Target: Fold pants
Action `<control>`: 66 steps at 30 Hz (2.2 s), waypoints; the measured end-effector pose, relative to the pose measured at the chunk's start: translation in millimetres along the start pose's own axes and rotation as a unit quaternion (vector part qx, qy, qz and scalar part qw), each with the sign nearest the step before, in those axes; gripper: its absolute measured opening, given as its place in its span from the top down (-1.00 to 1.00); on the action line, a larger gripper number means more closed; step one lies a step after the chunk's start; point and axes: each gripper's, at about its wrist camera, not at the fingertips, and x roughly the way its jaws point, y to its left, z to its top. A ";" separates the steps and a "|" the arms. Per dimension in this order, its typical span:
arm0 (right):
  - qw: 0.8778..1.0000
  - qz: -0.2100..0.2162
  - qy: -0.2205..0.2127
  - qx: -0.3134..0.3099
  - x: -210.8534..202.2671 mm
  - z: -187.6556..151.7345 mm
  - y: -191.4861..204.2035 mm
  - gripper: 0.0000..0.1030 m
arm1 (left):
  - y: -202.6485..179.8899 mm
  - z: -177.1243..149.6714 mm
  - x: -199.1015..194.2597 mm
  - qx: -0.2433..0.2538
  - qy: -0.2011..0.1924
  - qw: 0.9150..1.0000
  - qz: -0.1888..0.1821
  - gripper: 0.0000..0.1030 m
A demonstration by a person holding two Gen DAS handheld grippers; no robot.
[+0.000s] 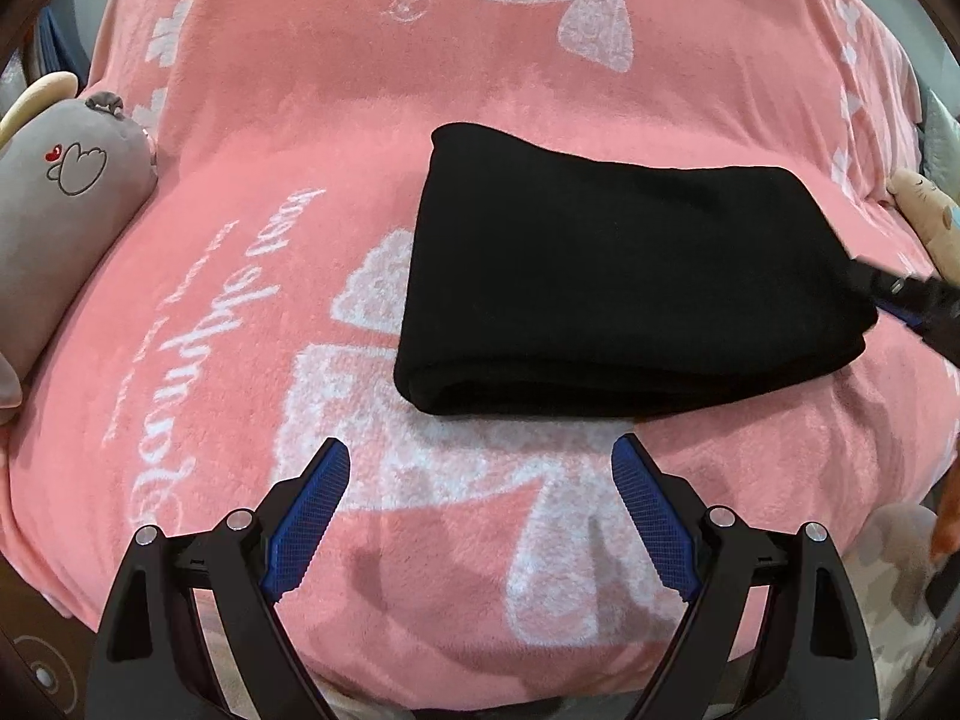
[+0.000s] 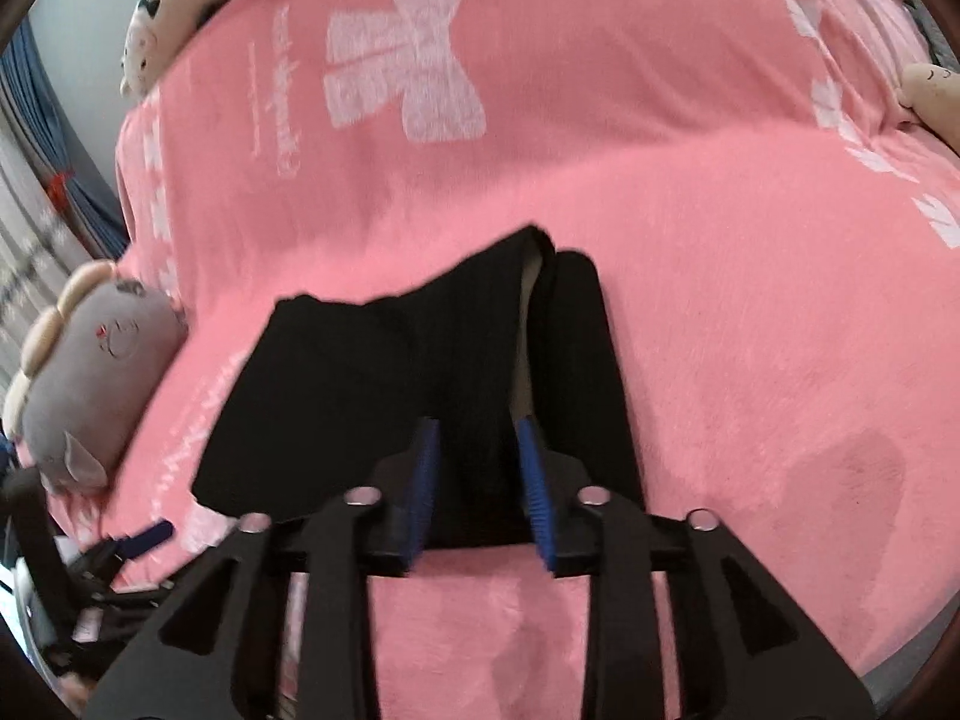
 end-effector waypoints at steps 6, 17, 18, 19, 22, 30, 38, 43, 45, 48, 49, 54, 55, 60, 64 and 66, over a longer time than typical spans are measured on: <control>1.000 0.006 -0.003 0.026 -4.9 4.2 -9.0 0.07 | 3.5 1.7 -10.2 -0.009 -0.011 0.999 -0.041 -0.68; 0.999 0.027 0.042 0.000 48.2 42.3 -5.3 -0.03 | 4.0 30.9 -15.4 -0.016 -0.023 0.999 -0.034 -0.68; 0.999 0.021 0.046 -0.006 55.8 45.6 -4.6 -0.03 | -1.0 36.4 -13.0 -0.006 -0.023 1.000 -0.019 -0.68; 0.999 0.011 0.051 -0.012 65.9 48.8 -4.2 -0.03 | -4.7 39.6 -10.7 0.002 -0.025 1.000 -0.009 -0.68; 0.998 -0.002 0.054 -0.023 85.9 53.9 -1.5 0.51 | -14.5 49.4 1.6 0.021 -0.024 0.999 0.024 -0.68; 0.999 -0.026 0.025 -0.040 84.1 70.7 -4.5 0.75 | -18.6 54.1 29.6 0.025 0.005 1.000 0.017 -0.68; 1.000 0.008 0.009 0.015 57.4 58.6 -20.2 0.36 | -14.9 50.8 38.5 0.017 0.015 1.000 0.014 -0.68; 0.998 0.037 0.010 0.045 29.3 39.4 -31.2 0.18 | -6.7 50.4 35.2 -0.004 0.012 1.000 0.002 -0.68; 0.998 0.040 0.014 0.056 16.5 32.3 -38.0 0.02 | 10.8 50.8 33.9 -0.048 0.014 0.998 -0.034 -0.68; 0.996 0.055 0.025 0.071 8.0 26.0 -49.8 -0.23 | 35.9 56.3 45.9 -0.119 0.047 0.985 -0.112 -0.68; 0.995 0.063 0.035 0.075 9.7 24.8 -53.6 -0.27 | 45.8 58.6 56.7 -0.154 0.063 0.973 -0.158 -0.68; 0.989 0.078 0.094 0.084 33.0 19.3 -59.7 -0.50 | 63.7 58.6 97.5 -0.230 0.095 0.944 -0.219 -0.70; 0.987 0.081 0.107 0.084 39.6 17.2 -58.5 -0.50 | 63.9 58.5 96.3 -0.234 0.085 0.941 -0.228 -0.70; 0.984 0.081 0.127 0.090 69.4 4.0 -53.2 0.14 | 62.8 54.8 95.5 -0.220 0.059 0.935 -0.271 0.10; 0.983 0.135 0.089 0.085 34.7 14.9 -30.0 0.32 | 78.8 56.5 64.3 -0.229 0.032 0.926 -0.299 0.45; 0.981 0.159 0.085 0.064 11.9 14.9 -11.1 0.31 | 87.4 51.0 39.6 -0.224 0.019 0.927 -0.299 0.45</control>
